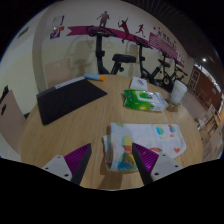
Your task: Fold towel
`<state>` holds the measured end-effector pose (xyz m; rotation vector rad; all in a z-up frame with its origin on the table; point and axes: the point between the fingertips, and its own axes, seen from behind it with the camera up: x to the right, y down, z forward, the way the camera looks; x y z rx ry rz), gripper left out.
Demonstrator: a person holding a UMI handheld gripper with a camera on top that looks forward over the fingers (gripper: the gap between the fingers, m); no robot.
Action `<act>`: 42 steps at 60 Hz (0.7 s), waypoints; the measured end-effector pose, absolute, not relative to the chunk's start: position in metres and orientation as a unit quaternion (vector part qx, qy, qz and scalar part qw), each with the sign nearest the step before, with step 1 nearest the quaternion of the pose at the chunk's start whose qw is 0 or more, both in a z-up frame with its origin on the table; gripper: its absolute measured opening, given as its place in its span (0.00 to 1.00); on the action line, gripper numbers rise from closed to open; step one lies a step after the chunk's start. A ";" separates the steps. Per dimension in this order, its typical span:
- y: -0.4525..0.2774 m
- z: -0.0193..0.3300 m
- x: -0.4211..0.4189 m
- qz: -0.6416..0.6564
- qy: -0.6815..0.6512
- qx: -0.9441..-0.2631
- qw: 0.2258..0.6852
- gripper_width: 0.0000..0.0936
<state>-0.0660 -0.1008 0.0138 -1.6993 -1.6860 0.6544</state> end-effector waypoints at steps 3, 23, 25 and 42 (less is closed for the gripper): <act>-0.098 0.005 -0.071 0.244 -0.647 -0.649 0.318 0.91; -0.103 -0.011 -0.084 0.256 -0.652 -0.653 0.289 0.79; -0.103 -0.012 -0.085 0.259 -0.651 -0.656 0.280 0.58; -0.092 -0.002 -0.083 0.233 -0.633 -0.694 0.252 0.01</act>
